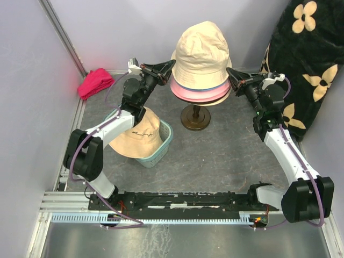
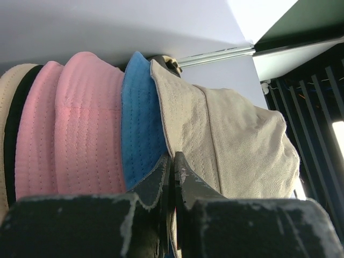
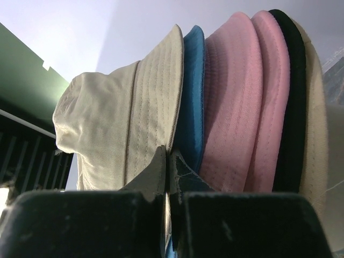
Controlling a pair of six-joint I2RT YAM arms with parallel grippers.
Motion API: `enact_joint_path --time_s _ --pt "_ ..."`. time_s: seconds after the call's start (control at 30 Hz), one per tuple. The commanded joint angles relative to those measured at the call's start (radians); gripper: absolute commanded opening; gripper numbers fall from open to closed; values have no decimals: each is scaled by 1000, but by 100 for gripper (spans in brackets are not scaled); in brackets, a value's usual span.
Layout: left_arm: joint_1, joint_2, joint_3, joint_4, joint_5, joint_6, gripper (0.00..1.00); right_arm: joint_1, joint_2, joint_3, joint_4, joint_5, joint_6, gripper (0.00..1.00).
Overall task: Stack the hats
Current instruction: Stack the hat on the hat.
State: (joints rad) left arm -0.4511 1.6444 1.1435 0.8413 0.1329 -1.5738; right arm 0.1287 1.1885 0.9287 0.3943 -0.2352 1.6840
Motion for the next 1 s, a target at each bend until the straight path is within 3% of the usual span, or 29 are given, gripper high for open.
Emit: enact_joint_path --time_s 0.0,0.67,0.97 --pt "-9 28 -23 -242 31 7 3 13 56 -47 -198 -43 -77 1" --pt "-9 -11 50 -689 -26 82 3 13 71 -62 -261 -52 -119 1" --pt "-8 -27 53 -776 -62 83 3 9 50 -49 -302 -39 -138 1"
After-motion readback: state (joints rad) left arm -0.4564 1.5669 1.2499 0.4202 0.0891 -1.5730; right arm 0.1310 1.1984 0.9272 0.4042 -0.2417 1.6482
